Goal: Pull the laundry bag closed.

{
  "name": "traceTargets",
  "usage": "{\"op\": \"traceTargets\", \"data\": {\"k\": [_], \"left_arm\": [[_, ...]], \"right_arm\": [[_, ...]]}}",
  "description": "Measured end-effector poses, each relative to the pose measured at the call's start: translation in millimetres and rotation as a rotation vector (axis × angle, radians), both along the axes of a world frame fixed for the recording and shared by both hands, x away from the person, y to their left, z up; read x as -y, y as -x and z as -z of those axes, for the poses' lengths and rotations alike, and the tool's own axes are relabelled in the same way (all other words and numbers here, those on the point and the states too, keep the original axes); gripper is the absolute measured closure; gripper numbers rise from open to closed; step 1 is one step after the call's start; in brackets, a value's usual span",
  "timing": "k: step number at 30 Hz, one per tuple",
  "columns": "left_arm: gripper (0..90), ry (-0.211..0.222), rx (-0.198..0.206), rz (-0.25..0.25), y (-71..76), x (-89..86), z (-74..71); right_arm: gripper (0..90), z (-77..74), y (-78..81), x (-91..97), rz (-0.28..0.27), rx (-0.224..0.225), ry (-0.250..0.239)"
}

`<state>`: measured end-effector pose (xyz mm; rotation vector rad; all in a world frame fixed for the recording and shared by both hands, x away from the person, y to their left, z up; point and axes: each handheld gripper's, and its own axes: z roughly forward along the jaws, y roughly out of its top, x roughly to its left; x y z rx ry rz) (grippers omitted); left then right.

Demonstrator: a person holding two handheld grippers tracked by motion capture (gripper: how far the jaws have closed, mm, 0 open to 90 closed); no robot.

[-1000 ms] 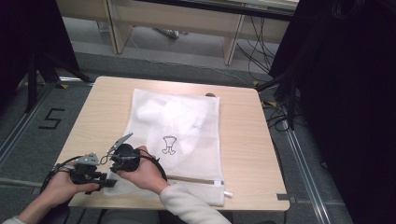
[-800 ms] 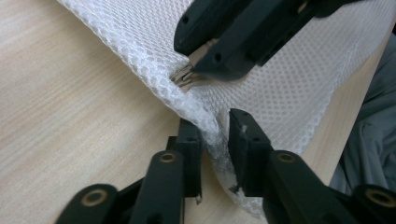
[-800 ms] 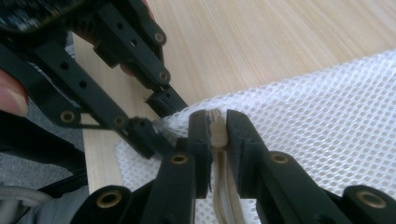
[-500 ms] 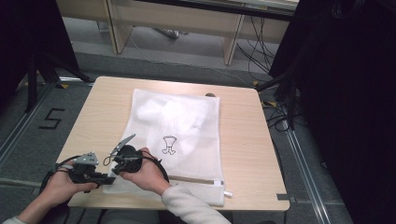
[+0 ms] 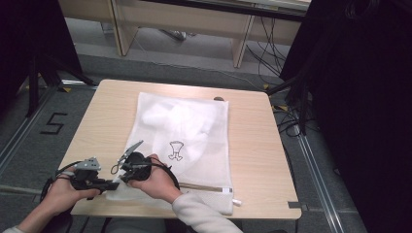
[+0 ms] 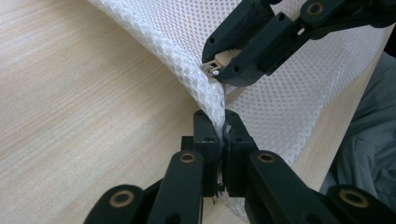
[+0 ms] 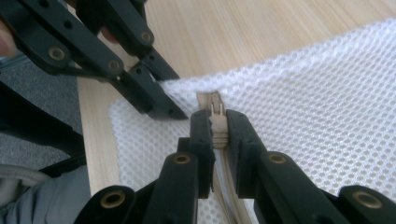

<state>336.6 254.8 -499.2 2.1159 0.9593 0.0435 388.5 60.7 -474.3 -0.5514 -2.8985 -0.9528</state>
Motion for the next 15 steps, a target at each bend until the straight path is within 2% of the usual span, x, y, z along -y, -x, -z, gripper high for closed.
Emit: {"op": "traceTargets", "data": {"k": [4, 5, 9, 11, 15], "left_arm": [[86.0, 0.009, 0.0, 0.005, 0.1, -0.3, 0.0], [85.9, 0.009, 0.001, 0.004, 0.2, -0.4, 0.0], [85.9, 0.009, -0.001, -0.014, 1.2, -1.1, -0.8], [85.9, 0.024, 0.001, -0.009, 0.9, -1.9, -0.5], [85.9, 0.011, 0.011, -0.01, 1.4, -1.6, -1.6]], "right_arm": [[82.1, 2.4, -0.2, 1.9, -0.009, 0.006, 0.009], [82.1, 1.7, 0.8, 2.6, 0.006, 0.0, 0.014], [82.1, 3.1, 1.7, 3.0, -0.002, 0.006, 0.025], [82.1, 5.3, 1.6, 4.8, -0.001, -0.006, 0.019], [82.1, 6.9, 2.4, 6.8, 0.001, -0.003, 0.02]]}}
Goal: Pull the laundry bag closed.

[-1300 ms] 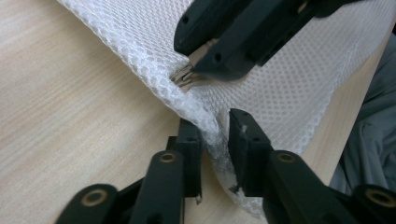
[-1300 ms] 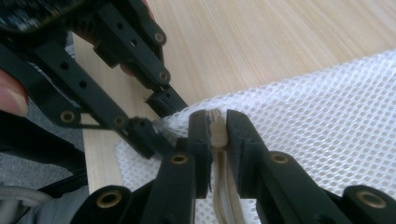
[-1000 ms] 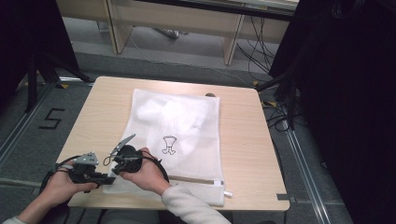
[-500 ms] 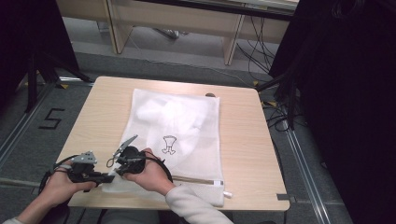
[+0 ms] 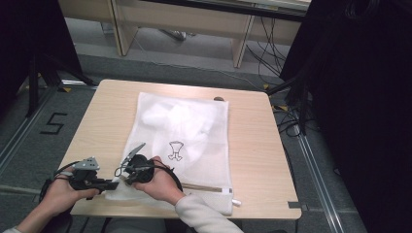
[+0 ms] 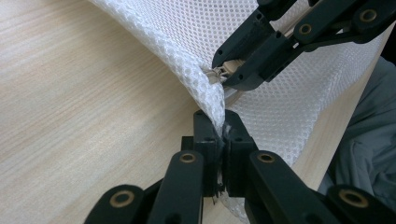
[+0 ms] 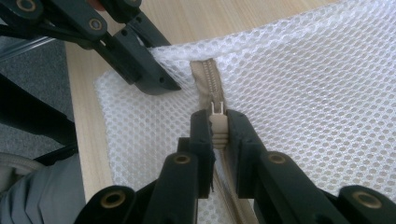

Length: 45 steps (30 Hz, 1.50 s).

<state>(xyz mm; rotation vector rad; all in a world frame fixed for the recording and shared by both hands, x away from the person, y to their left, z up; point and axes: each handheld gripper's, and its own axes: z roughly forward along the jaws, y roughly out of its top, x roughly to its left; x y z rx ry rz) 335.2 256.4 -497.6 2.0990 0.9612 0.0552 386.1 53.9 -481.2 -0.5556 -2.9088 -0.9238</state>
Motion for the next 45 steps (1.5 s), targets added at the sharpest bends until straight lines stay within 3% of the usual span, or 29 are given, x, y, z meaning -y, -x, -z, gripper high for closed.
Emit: {"op": "traceTargets", "data": {"k": [18, 24, 35, 38, 45], "left_arm": [[85.8, -0.021, 0.022, 0.004, 0.5, 1.3, -2.7], [85.8, 0.006, 0.024, -0.011, 2.1, 1.8, -4.5], [85.8, 0.006, 0.022, -0.002, 1.3, 1.2, -4.4], [85.8, 0.013, 0.024, -0.006, 1.3, 1.9, -4.3], [85.8, 0.004, 0.026, -0.006, 1.0, 0.9, -4.3]], "right_arm": [[82.1, 4.1, 4.4, 10.6, -0.007, -0.014, 0.023], [82.1, 5.2, 4.8, 12.6, -0.007, -0.005, 0.044], [82.1, 9.4, 6.8, 23.4, 0.017, -0.035, 0.055], [82.1, 10.3, 4.4, 24.9, -0.02, 0.006, 0.044], [82.1, 8.6, 9.4, 28.3, 0.018, -0.028, 0.062]]}}
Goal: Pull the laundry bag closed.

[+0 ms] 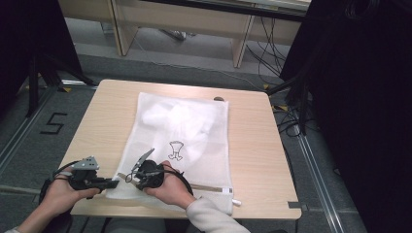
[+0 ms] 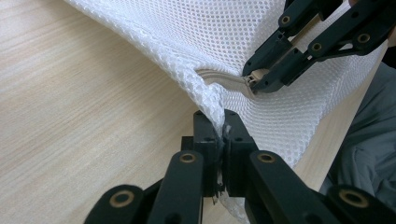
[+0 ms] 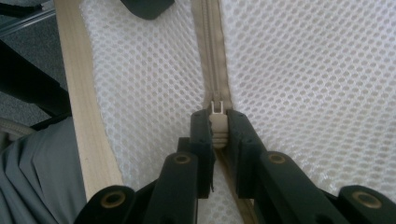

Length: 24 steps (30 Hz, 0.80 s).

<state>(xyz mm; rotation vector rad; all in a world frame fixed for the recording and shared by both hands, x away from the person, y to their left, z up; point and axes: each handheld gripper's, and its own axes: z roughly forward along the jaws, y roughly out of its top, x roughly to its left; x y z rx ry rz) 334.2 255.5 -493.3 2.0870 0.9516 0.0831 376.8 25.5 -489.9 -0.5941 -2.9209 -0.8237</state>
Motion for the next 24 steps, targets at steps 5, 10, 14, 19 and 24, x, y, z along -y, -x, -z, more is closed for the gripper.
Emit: {"op": "traceTargets", "data": {"k": [5, 10, 14, 19, 24], "left_arm": [[85.8, 0.001, -0.001, -0.005, 0.2, 0.1, 0.1], [85.8, -0.006, -0.003, -0.006, 0.0, 0.3, 0.6], [85.8, 0.006, -0.008, -0.006, -0.1, 0.6, 1.5], [85.8, -0.002, -0.005, -0.007, -0.2, 0.5, 1.7], [85.8, 0.002, 0.007, -0.016, 0.2, 1.6, 3.2]], "right_arm": [[82.1, -0.5, -0.3, 4.6, -0.003, 0.014, 0.003], [82.1, -0.4, -1.2, 9.2, -0.012, 0.023, 0.005], [82.1, 0.2, -1.6, 11.0, -0.01, 0.019, 0.004], [82.1, -2.1, 0.3, 12.2, 0.0, 0.014, 0.003], [82.1, -1.2, -0.6, 13.9, -0.008, 0.018, 0.006]]}}
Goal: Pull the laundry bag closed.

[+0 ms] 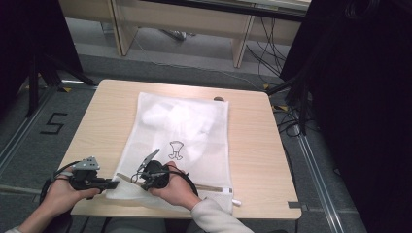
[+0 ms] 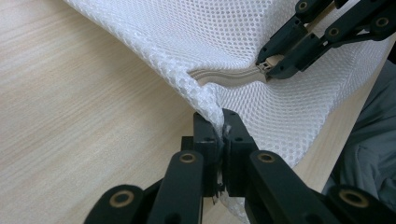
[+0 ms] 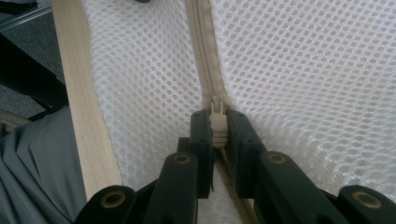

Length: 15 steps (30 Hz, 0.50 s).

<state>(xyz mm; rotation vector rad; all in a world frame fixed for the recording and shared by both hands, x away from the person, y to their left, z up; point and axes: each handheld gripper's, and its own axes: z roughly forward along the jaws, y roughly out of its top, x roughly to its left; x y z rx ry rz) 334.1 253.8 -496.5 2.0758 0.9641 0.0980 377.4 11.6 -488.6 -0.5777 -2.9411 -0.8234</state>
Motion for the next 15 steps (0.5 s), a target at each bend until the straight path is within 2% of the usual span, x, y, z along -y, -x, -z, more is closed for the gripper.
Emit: {"op": "traceTargets", "data": {"k": [6, 7, 8, 15], "left_arm": [[85.8, -0.008, -0.014, 0.008, -0.2, -0.7, -1.0], [85.8, 0.007, -0.003, -0.008, 0.2, 0.3, 0.3], [85.8, 0.01, -0.01, -0.01, 0.4, 0.5, 0.5], [85.8, 0.01, -0.004, -0.007, 0.5, 1.1, 0.1]], "right_arm": [[82.1, -0.9, -0.2, 1.3, -0.007, 0.009, -0.005], [82.1, -0.9, 0.0, 1.4, -0.005, 0.007, -0.002], [82.1, -0.8, 0.0, 1.9, -0.005, 0.006, 0.002], [82.1, -2.7, 1.3, 5.7, -0.001, 0.011, 0.007]]}}
